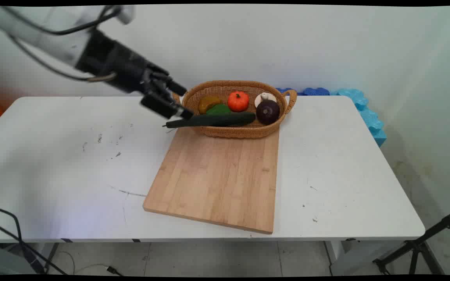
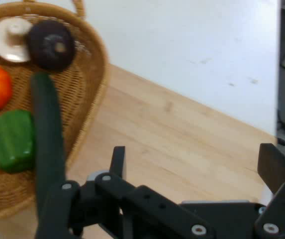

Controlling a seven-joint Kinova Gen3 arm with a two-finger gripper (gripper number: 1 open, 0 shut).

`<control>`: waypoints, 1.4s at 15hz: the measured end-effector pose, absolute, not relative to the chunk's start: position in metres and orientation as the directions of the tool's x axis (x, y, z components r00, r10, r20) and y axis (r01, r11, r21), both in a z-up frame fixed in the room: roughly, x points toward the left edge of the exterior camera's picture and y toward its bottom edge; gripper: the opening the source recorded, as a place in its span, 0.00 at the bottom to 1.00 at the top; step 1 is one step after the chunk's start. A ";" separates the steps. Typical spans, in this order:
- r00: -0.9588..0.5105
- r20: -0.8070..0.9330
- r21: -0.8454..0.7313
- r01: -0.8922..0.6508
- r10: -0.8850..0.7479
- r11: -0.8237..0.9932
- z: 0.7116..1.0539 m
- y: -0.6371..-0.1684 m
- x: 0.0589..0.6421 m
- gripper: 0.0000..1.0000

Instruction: Pick up the cucumber from the vegetable basket

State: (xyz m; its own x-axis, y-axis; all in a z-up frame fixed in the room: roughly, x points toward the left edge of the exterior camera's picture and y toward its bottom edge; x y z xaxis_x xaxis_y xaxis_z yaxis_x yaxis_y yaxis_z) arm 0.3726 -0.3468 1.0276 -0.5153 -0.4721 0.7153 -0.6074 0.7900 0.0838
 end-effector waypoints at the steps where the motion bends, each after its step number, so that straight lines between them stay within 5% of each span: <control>1: -0.511 0.705 0.084 -0.628 -0.491 0.774 1.027 -0.359 0.367 1.00; 11: -0.451 0.556 0.080 -0.808 -0.699 0.584 0.979 -0.468 0.327 1.00; 21: -0.397 0.422 0.110 -0.870 -0.815 0.480 0.923 -0.522 0.303 1.00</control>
